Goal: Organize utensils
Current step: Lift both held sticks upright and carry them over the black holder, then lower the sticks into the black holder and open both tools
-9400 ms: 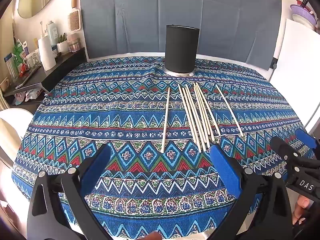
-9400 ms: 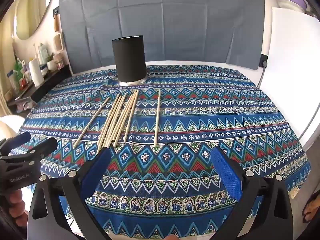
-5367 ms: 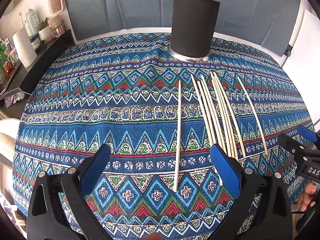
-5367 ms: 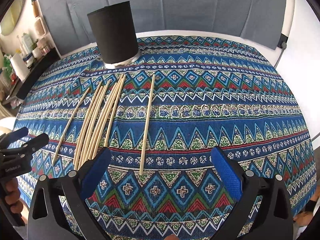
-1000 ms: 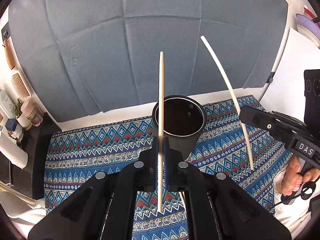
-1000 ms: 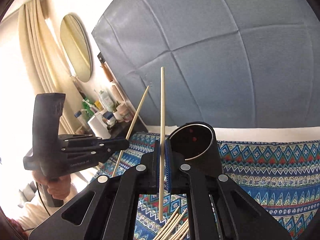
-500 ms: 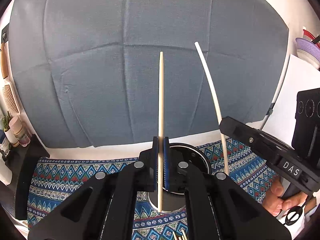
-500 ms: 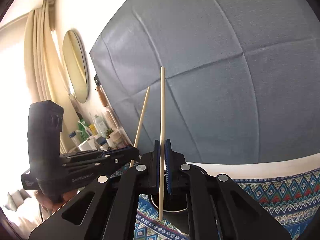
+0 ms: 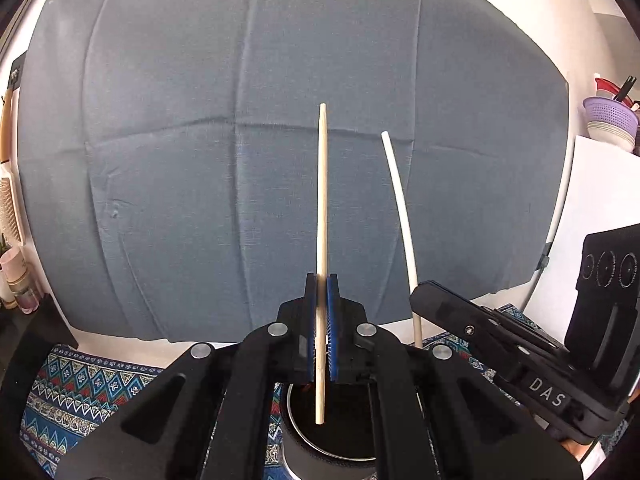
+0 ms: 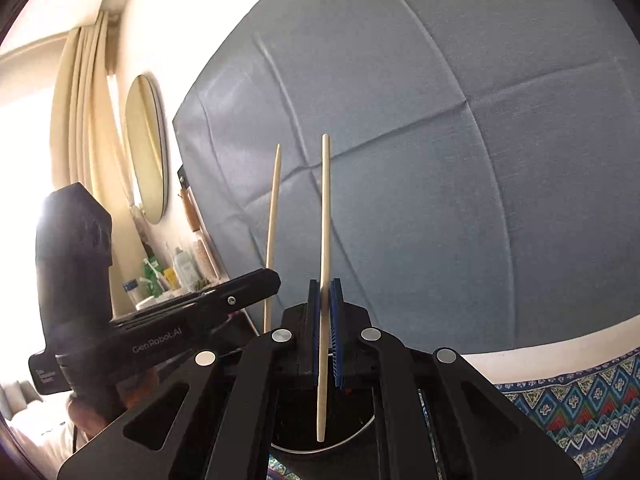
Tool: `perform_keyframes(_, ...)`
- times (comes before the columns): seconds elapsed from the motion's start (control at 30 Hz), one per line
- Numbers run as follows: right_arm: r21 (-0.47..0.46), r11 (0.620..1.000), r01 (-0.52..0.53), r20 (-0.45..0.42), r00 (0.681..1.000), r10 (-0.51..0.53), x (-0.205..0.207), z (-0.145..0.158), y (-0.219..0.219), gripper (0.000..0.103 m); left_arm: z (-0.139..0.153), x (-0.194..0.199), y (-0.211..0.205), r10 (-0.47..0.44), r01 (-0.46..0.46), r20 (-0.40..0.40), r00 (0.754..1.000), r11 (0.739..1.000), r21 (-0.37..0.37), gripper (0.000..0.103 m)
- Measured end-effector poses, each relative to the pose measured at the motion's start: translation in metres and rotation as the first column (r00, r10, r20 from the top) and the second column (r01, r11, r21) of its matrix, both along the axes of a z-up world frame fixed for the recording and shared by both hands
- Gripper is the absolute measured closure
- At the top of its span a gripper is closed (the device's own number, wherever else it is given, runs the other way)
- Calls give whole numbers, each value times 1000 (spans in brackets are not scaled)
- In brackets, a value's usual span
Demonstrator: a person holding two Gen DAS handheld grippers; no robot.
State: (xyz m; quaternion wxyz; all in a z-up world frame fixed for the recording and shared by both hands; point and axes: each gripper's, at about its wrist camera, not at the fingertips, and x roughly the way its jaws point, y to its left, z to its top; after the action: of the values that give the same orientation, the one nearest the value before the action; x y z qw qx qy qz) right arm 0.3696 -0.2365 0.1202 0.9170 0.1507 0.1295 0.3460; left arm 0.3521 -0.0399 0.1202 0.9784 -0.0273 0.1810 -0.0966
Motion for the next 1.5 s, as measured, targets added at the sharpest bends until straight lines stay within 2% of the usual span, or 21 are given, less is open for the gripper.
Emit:
perform_keyframes(0.23, -12, 1000, 17, 27, 999, -16, 4, -13, 9, 98, -22, 8, -2, -25, 25, 3, 1000, 999, -21, 98)
perform_keyframes(0.3, -53, 998, 24, 39, 999, -21, 1, -17, 13, 98, -28, 10, -4, -22, 22, -5, 1000, 1000, 3, 98)
perform_keyframes(0.4, -95, 995, 43, 67, 997, -37, -5, -21, 14, 98, -37, 10, -3, -35, 35, -22, 999, 999, -1, 98)
perform_keyframes(0.73, -134, 988, 75, 75, 995, -65, -21, -25, 6, 95, -51, -1, 3, -48, 49, -36, 998, 998, 31, 98)
perform_keyframes(0.8, -129, 989, 76, 73, 995, -67, -23, -23, 3, 95, -48, -7, 5, -51, 52, -29, 998, 998, 45, 96)
perform_keyframes(0.87, -125, 988, 90, 69, 994, -81, -24, -20, 0, 94, -43, -12, 7, -52, 53, -23, 998, 997, 54, 84)
perform_keyframes(0.97, -106, 990, 93, 54, 995, -88, -26, -16, -6, 94, -35, -21, 11, -52, 52, -5, 999, 997, 63, 81)
perform_keyframes(1.0, -105, 990, 96, 46, 995, -92, -27, -15, -9, 92, -33, -23, 12, -51, 51, -3, 999, 996, 67, 79)
perform_keyframes(1.07, -104, 989, 104, 35, 994, -101, -29, -13, -13, 78, -31, -27, 11, -55, 56, -7, 998, 997, 62, 69)
perform_keyframes(1.13, -102, 988, 112, 27, 994, -110, -33, -11, -17, 57, -27, -32, 12, -49, 49, -2, 999, 997, 62, 68)
perform_keyframes(1.2, -102, 988, 118, 27, 993, -116, -37, -8, -19, 53, -25, -36, 13, -45, 45, -5, 999, 997, 68, 64)
perform_keyframes(1.23, -106, 987, 119, 29, 993, -116, -39, -6, -19, 48, -24, -38, 14, -45, 46, -10, 999, 997, 68, 61)
perform_keyframes(1.3, -116, 985, 126, 38, 992, -122, -45, -1, -20, 39, -22, -42, 17, -43, 44, -18, 999, 997, 62, 54)
perform_keyframes(1.37, -128, 983, 132, 55, 991, -126, -51, 4, -20, 38, -20, -46, 21, -32, 33, -27, 999, 998, 57, 42)
perform_keyframes(1.5, -165, 976, 141, 69, 989, -131, -63, 12, -18, 22, -17, -55, 25, -1, 4, -33, 999, 997, 74, 30)
